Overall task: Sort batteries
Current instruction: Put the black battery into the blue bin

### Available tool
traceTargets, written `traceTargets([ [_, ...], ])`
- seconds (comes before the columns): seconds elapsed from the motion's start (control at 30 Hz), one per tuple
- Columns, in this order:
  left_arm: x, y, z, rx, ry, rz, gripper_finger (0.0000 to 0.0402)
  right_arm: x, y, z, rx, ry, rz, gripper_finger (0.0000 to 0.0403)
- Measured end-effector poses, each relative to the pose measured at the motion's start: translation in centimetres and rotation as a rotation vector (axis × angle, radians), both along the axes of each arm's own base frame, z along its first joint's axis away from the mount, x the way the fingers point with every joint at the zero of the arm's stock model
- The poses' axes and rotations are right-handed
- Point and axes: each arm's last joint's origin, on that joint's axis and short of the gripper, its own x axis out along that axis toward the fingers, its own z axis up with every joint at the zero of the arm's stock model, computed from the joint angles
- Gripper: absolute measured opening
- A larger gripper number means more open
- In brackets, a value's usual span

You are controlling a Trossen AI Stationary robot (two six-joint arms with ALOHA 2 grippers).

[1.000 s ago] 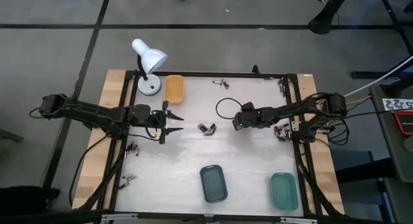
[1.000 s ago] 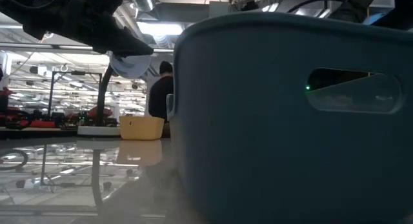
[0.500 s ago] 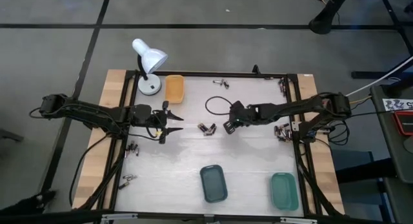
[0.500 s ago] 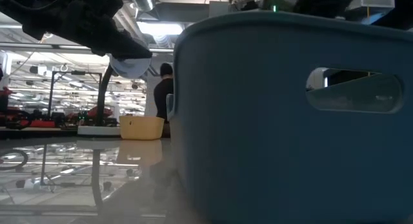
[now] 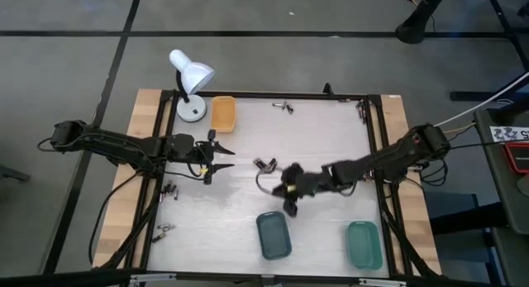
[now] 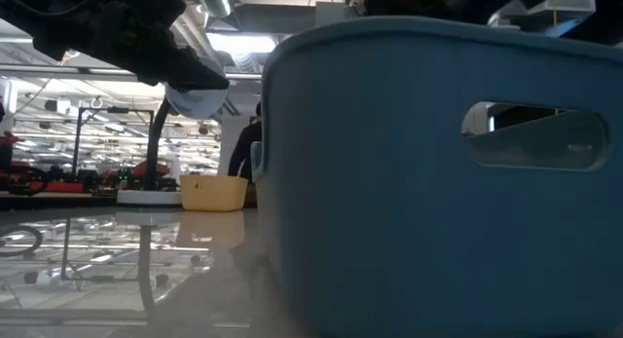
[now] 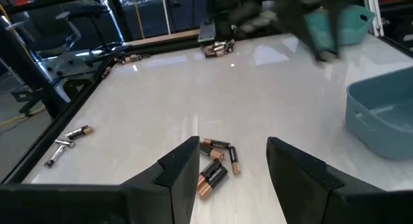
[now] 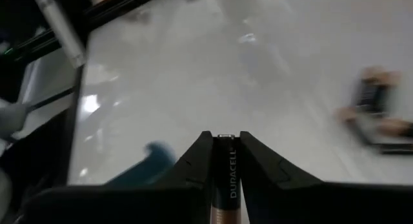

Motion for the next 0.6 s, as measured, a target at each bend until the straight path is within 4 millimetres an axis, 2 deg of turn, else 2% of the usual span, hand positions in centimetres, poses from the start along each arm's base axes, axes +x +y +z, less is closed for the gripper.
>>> traceTargets([
  [0.13, 0.0, 0.0, 0.2, 0.000, -0.018, 0.000, 0.0168, 0.4, 3.1, -2.2, 0.006, -0.007, 0.065, 0.0054],
  [0.27, 0.1, 0.0, 0.6, 0.014, -0.059, -0.004, 0.0168, 0.4, 5.1, -3.3, 0.026, -0.029, 0.109, 0.0055],
  [0.47, 0.3, 0.0, 1.2, 0.071, -0.120, -0.017, 0.0169, 0.0, 6.6, -4.0, 0.034, -0.031, 0.148, 0.0055],
  [0.6, 0.3, 0.0, 1.4, 0.110, -0.138, -0.025, 0.0169, 0.2, 6.9, -5.2, 0.032, 0.007, 0.174, 0.0059],
])
